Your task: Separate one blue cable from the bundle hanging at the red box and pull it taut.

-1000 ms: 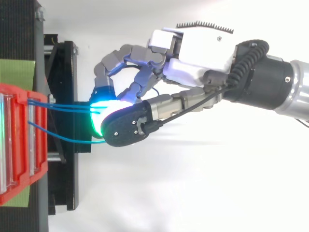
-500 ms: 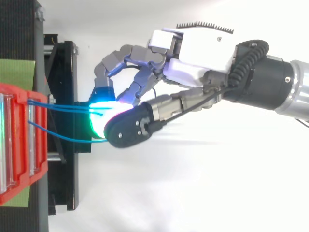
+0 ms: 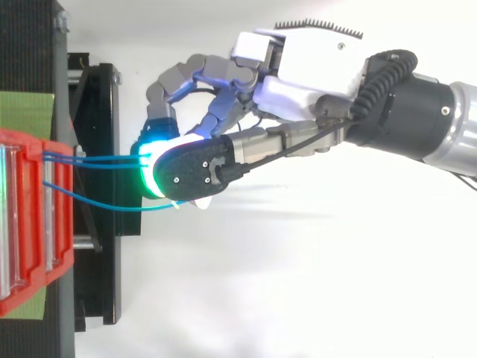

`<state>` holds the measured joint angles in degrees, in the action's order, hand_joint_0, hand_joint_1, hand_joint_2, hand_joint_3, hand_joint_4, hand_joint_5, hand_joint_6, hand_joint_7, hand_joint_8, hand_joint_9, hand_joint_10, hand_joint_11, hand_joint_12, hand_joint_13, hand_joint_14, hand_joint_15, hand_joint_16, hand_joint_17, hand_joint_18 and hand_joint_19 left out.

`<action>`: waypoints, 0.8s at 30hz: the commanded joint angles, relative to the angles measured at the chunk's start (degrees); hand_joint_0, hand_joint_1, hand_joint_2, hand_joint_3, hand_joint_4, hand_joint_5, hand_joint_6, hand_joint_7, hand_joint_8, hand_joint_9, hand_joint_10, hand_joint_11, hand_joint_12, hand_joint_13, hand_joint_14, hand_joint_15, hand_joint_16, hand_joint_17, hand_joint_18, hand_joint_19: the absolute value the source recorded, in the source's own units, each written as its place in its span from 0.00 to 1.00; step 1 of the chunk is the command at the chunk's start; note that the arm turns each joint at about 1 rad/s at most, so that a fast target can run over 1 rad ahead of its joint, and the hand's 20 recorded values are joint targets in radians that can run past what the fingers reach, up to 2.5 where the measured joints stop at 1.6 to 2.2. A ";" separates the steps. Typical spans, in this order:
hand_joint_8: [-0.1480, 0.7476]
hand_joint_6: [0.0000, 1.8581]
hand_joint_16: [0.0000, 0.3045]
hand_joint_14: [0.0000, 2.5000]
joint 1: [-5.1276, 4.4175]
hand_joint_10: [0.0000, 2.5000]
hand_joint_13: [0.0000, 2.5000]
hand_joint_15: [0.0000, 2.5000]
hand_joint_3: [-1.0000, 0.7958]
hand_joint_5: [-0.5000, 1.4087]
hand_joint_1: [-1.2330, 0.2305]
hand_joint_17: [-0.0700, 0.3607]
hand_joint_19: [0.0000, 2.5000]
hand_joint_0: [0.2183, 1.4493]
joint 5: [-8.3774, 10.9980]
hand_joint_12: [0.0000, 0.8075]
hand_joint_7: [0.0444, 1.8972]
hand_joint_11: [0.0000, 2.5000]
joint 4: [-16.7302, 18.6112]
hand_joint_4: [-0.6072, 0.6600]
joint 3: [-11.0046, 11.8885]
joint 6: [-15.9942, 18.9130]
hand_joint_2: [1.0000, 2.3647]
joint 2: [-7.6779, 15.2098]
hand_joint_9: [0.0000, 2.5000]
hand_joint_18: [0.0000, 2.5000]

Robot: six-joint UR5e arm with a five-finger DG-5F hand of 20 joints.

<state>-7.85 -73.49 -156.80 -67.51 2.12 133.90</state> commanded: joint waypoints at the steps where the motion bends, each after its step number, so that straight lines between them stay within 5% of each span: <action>1: 0.53 0.52 0.15 0.01 0.20 0.01 0.36 0.25 0.46 0.17 0.27 0.40 0.24 0.37 0.02 0.44 0.59 0.39 0.00 0.47 0.01 -0.02 0.02 0.05 0.43 0.32; 8: 0.51 0.52 0.14 0.01 0.29 0.01 0.34 0.24 0.28 0.17 0.25 0.39 0.22 0.43 0.19 0.43 0.59 0.38 0.00 0.46 0.01 -0.02 0.00 -0.04 0.41 0.31; 24: 0.55 0.50 0.17 0.01 0.11 0.01 0.36 0.25 0.28 0.19 0.24 0.43 0.23 0.20 0.10 0.46 0.51 0.38 0.00 0.55 0.01 -0.02 0.00 -0.04 0.44 0.32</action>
<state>-7.77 -73.36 -156.80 -67.53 2.11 133.89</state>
